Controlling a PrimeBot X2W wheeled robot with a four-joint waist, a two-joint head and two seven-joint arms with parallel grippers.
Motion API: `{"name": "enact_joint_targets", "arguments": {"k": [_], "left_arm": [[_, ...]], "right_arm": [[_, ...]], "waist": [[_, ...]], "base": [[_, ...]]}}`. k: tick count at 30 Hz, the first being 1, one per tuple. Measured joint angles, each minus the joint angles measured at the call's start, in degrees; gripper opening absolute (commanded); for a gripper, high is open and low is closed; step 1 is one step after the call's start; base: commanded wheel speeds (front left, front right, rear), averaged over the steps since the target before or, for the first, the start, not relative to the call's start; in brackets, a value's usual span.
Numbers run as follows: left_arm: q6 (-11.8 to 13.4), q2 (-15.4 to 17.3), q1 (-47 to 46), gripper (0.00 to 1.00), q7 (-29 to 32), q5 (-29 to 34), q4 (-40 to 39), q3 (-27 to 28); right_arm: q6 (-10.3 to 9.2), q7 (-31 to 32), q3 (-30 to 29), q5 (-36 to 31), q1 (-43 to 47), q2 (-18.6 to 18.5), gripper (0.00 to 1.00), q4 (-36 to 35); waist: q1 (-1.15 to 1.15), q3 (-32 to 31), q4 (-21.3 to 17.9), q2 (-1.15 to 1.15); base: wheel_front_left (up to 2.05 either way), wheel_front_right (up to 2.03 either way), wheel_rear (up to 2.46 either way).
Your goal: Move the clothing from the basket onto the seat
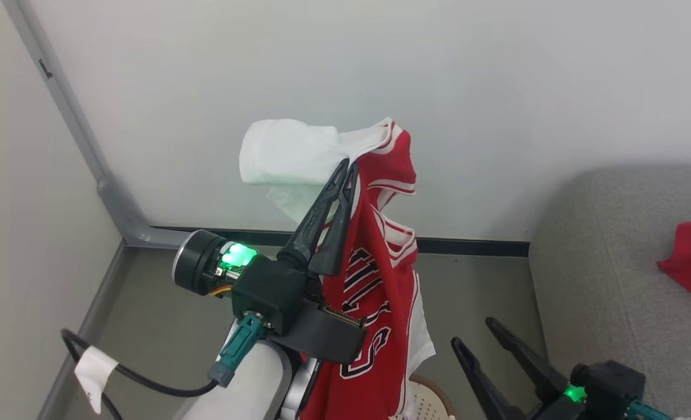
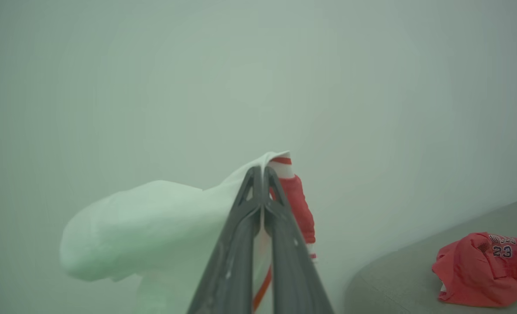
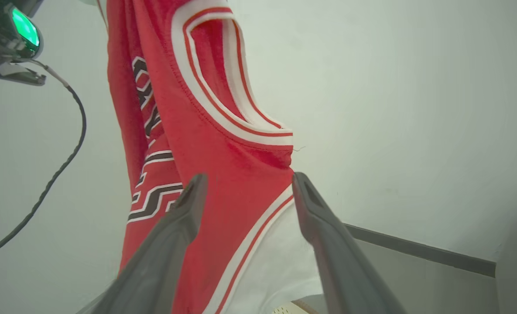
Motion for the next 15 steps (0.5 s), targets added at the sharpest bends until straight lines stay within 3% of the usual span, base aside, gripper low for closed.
{"name": "enact_joint_targets", "arguments": {"k": [8,15], "left_arm": [[0.0,0.0,-2.3,0.00,1.5,-0.9,0.2,-2.2],[0.0,0.0,-3.2,0.00,2.5,-2.8,-1.3,-5.6]], "right_arm": [[0.00,1.0,8.1,0.1,-4.2,1.0,1.00,0.4],[0.00,1.0,10.2,0.6,-8.7,2.9,1.00,3.5]], "waist": [[0.00,-0.2,1.7,0.00],[0.00,-0.1,2.9,0.00]], "base": [[0.00,0.00,0.00],[0.00,0.00,0.00]]}}
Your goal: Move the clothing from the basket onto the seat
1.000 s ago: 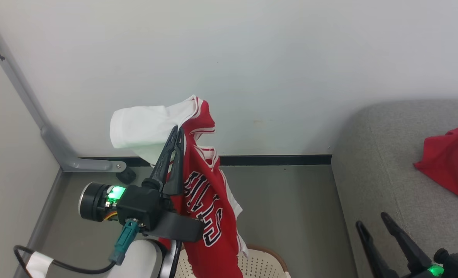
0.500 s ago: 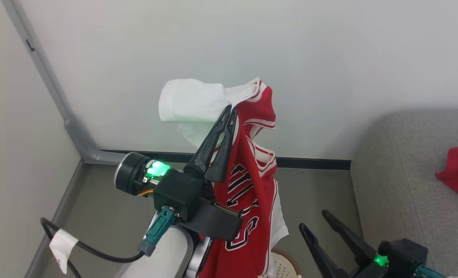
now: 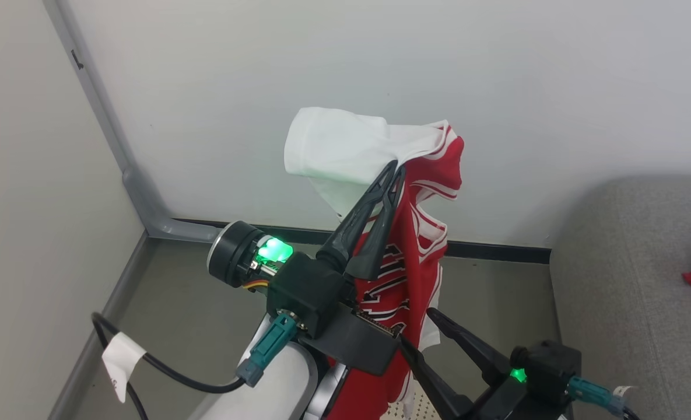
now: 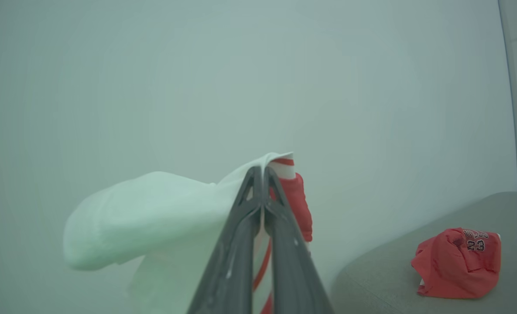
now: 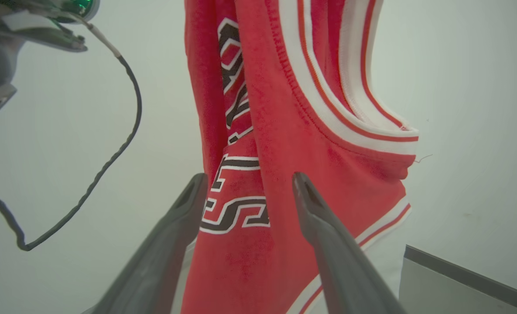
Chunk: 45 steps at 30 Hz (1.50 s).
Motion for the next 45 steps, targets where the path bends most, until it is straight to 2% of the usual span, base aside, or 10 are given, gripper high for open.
{"name": "enact_joint_targets", "arguments": {"k": [10,11,12,17,26,41,42,43,44,45], "left_arm": [[0.0,0.1,-0.1,0.00,0.6,-0.9,-1.5,-2.7],[0.0,0.1,-0.1,0.00,0.7,-1.0,-1.7,-2.8],[0.0,0.1,-0.1,0.00,0.7,-1.2,-1.9,-2.9],[0.0,0.2,-0.1,0.00,1.0,-1.2,-2.8,-2.7],[0.0,0.2,0.3,0.00,1.9,-1.2,-3.5,-2.2],[0.0,0.3,7.1,0.00,4.7,0.4,-2.6,0.2],[0.0,0.3,7.8,0.03,5.0,0.5,-2.5,0.3],[0.0,0.3,8.5,0.32,5.1,0.7,-2.5,0.5],[0.0,0.3,9.3,0.42,5.2,0.9,-2.4,0.7],[0.0,0.3,10.1,0.78,5.2,0.9,-2.4,1.0]], "right_arm": [[0.00,-0.5,2.3,1.0,-5.5,1.8,1.00,6.2],[0.00,-0.6,2.7,1.0,-5.7,1.9,0.45,6.8],[0.00,-0.6,3.2,1.1,-6.1,1.9,0.00,7.3],[0.01,-1.0,5.4,1.9,-6.7,2.5,0.00,8.7],[0.01,-2.0,6.0,3.6,-8.1,2.3,0.00,9.9],[0.01,-2.6,0.5,5.4,-12.5,-0.3,0.00,10.5],[0.01,-2.6,0.0,5.6,-12.8,-0.5,0.00,10.5],[0.01,-2.6,-0.5,5.6,-13.1,-0.8,0.00,10.5],[0.01,-2.7,-1.0,5.8,-13.4,-1.0,0.00,10.7],[0.01,-2.8,-1.6,5.9,-13.6,-1.3,0.00,10.8]], "waist": [[0.00,-0.3,2.0,0.00],[0.00,-0.4,2.2,0.00],[0.00,-0.5,2.4,0.00],[0.00,-0.9,2.9,0.00],[0.00,-0.9,2.8,0.00],[-0.01,-0.5,1.3,0.00],[-0.01,-0.5,1.1,0.00],[-0.01,-0.4,0.9,0.00],[-0.01,-0.4,0.7,0.00],[-0.01,-0.3,0.5,0.00]], "base": [[0.00,0.00,0.00],[0.00,0.00,0.00],[0.00,0.00,0.00],[0.00,0.00,0.00],[0.00,0.00,0.00],[0.00,0.00,0.00],[0.00,0.00,0.00],[0.00,0.00,0.00],[0.00,0.00,0.00],[0.00,0.00,0.00]]}}
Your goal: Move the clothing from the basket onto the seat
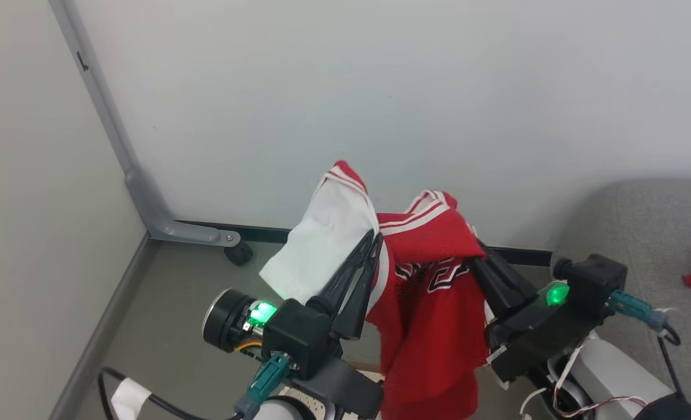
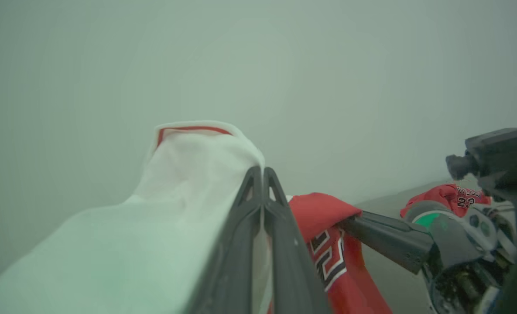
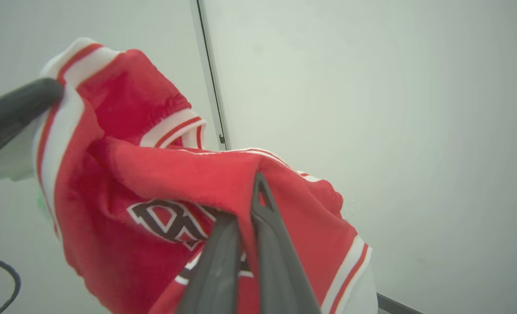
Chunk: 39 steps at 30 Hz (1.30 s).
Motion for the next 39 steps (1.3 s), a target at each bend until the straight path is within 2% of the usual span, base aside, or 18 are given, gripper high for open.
{"name": "enact_joint_targets", "arguments": {"k": [1,8,22,39], "left_arm": [[0.0,0.0,0.8,1.00,0.1,0.2,0.0,0.4],[0.0,0.2,5.7,1.00,0.7,2.6,0.0,0.4],[0.0,0.5,11.1,1.00,0.9,5.6,0.6,-1.0],[0.0,0.6,12.2,1.00,-1.4,6.4,0.1,-5.7]], "right_arm": [[0.00,-0.2,-0.5,0.2,-0.2,-0.3,0.00,0.2],[0.00,-0.2,-4.2,1.1,-2.4,-2.7,0.00,1.3],[0.00,-0.3,-13.3,3.5,-7.8,-10.8,0.00,4.6],[0.00,-0.3,-24.4,10.3,-14.2,-25.3,0.00,8.4]], "waist": [[0.00,0.1,-0.2,0.00],[0.00,0.9,-1.3,0.00],[0.00,4.2,-3.6,0.00],[0.01,12.4,-6.3,0.01]], "base": [[0.00,0.00,0.00],[0.00,0.00,0.00],[0.00,0.00,0.00],[0.00,0.00,0.00]]}}
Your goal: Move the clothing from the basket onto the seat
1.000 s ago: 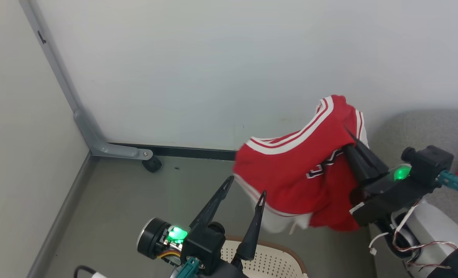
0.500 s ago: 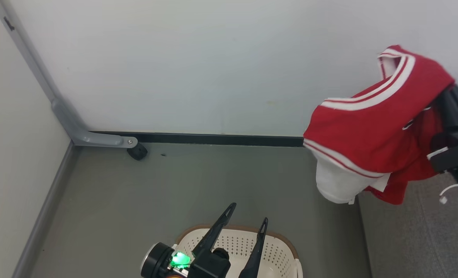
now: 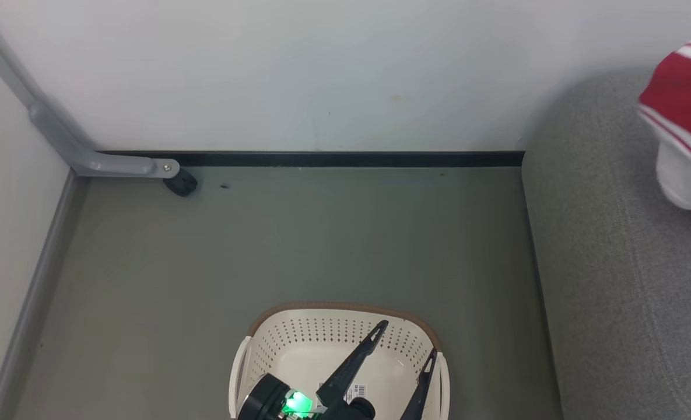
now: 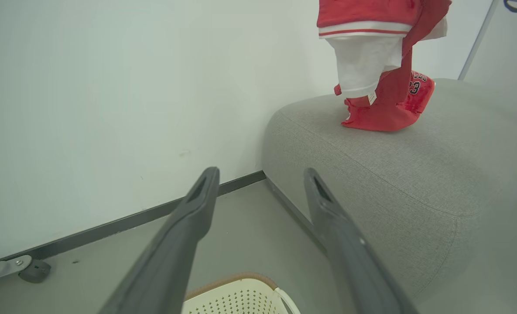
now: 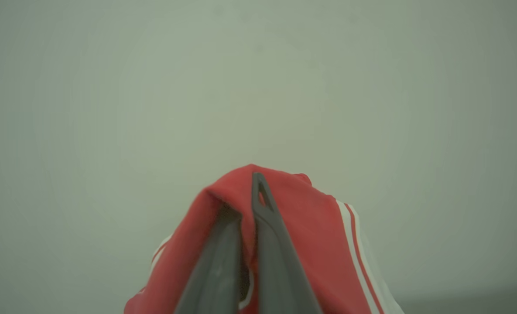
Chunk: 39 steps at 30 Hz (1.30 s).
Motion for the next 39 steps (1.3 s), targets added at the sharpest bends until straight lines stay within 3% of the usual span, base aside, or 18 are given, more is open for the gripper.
{"name": "enact_joint_targets", "arguments": {"k": [10,15,31,39], "left_arm": [[0.0,0.0,-4.4,1.00,-1.8,0.2,-0.5,-2.9],[0.0,0.0,-5.9,1.00,-2.6,0.2,-0.7,-3.4],[0.0,0.0,-10.1,1.00,-4.7,0.4,0.6,-5.3],[0.0,0.0,-10.4,1.00,-5.7,-0.3,1.6,-5.5]], "right_arm": [[0.00,0.0,-5.5,5.3,-3.4,-9.3,0.00,3.9],[0.00,-0.2,-7.4,7.5,-3.1,-12.1,0.00,7.5],[0.00,-0.3,-5.1,13.3,0.6,-12.0,0.00,19.7],[0.00,0.1,-2.0,14.8,-0.8,-12.4,0.00,20.9]], "waist": [[0.00,7.0,-0.4,0.00],[0.01,10.3,-0.2,0.00],[0.01,17.2,0.7,0.00],[0.00,17.8,1.4,0.00]], "base": [[0.00,0.00,0.00],[0.00,0.00,0.00],[0.00,0.00,0.00],[0.00,0.00,0.00]]}}
